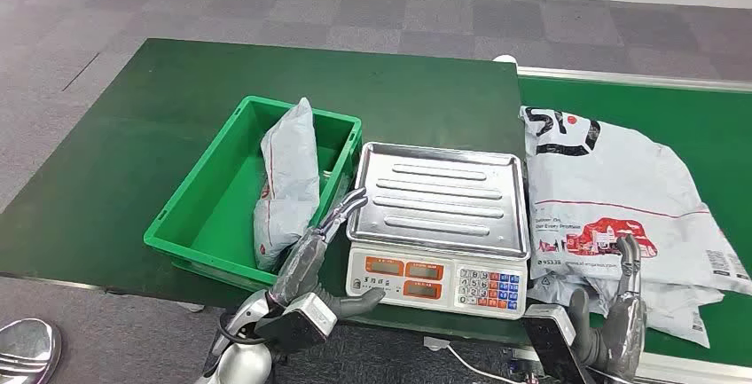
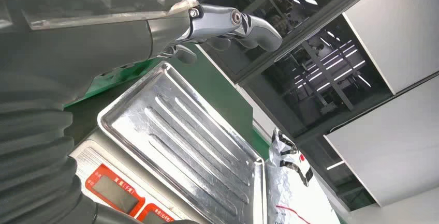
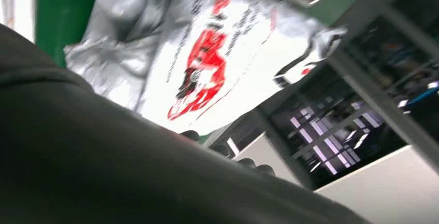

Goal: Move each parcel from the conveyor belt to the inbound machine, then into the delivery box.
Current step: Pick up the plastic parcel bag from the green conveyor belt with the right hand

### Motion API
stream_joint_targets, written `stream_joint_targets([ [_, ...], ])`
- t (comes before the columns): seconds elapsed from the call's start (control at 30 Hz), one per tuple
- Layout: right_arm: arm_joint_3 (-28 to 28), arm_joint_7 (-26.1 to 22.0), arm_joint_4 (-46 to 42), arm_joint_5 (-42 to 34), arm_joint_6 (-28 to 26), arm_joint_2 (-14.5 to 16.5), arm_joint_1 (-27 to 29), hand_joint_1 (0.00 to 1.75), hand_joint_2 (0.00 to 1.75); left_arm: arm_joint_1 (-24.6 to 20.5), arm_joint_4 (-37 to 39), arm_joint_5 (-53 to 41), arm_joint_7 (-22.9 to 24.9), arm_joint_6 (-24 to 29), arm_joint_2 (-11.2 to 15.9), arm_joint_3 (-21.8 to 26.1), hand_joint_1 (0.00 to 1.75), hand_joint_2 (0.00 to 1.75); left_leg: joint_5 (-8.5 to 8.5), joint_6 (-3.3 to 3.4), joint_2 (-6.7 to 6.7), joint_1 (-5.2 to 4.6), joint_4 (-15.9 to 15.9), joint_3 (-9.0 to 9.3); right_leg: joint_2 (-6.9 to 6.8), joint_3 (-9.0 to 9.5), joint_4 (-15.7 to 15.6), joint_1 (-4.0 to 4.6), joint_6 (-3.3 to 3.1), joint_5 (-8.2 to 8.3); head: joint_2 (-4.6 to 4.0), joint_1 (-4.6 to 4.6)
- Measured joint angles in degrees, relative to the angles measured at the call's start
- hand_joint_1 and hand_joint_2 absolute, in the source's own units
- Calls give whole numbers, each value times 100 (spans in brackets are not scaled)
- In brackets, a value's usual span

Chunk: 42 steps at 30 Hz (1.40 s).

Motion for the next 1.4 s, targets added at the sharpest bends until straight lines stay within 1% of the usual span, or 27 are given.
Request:
stream_joint_targets([
  [0.13, -274, 287, 11, 347, -31, 0, -39, 0, 0, 3, 0, -1, -1, 0, 0, 0, 0, 175, 0, 0, 0, -1, 0, 0, -1, 2, 0, -1, 0, 0, 0, 0],
  [0.23, -489, 343, 15, 376, -25, -11, -63, 0, 0, 5, 0, -3, -2, 0, 0, 0, 0, 175, -2, 3, -1, -3, 0, 0, -1, 2, 0, -3, 0, 0, 0, 0],
  [0.37, -588, 357, 17, 417, -27, -18, -68, 0, 0, 5, 0, -4, -2, 0, 0, 0, 0, 175, -2, 4, 0, -4, 0, 1, -1, 2, 0, -3, 0, 0, 0, 0],
  [0.5, -771, 604, 52, 715, 9, -40, -134, 0, 0, 7, 0, -8, -15, -3, 0, 0, 0, 175, -2, 4, 0, -4, 0, 1, -1, 2, 0, -2, 0, 0, 0, 0],
  [0.57, -983, 673, 153, 714, 131, -126, -256, 0, 0, 17, 1, -17, -44, -15, 0, 0, 0, 175, -3, 5, 0, -5, 0, 1, -1, 3, 0, -4, 1, 0, 0, 1],
  [0.7, -1569, 667, 671, 713, 478, -492, -731, 0, 0, 54, 2, -33, -135, -55, -1, 0, 0, 175, -5, 13, 1, -13, 4, 1, 0, 8, -3, -11, 8, 4, 0, 2],
  [0.83, -1781, 643, 1595, 816, 700, -1018, -1454, 0, 0, 27, 21, -34, -189, -73, -2, 0, 0, 175, -3, 23, 6, -17, 9, 3, 6, 12, -5, -16, 19, 14, 0, 2],
  [1.0, -1708, 643, 3263, 1003, 768, -1781, -2758, 0, 0, -149, 133, -6, -239, -118, -2, 0, 0, 175, 14, 40, 6, -21, 13, 2, 2, 15, -5, -20, 35, 27, 0, 1],
  [1.17, -1387, 714, 4955, 1209, 719, -2380, -4034, 0, 0, -342, 287, 63, -269, -125, -3, -5, 0, 175, 22, 41, 0, -25, 16, 3, -2, 16, -4, -23, 39, 33, 0, 0],
  [1.27, -1246, 726, 5661, 1250, 657, -2578, -4521, 0, 0, -410, 359, 71, -275, -127, -6, -14, 0, 175, 22, 41, -12, -25, 17, 2, -12, 17, -4, -23, 41, 33, 0, 0],
  [1.4, -1135, 802, 6265, 1331, 664, -2699, -4882, 0, 0, -453, 427, 80, -294, -137, -13, -35, 0, 175, 21, 41, -17, -26, 17, -7, -16, 12, -3, -24, 42, 32, 0, 1],
])
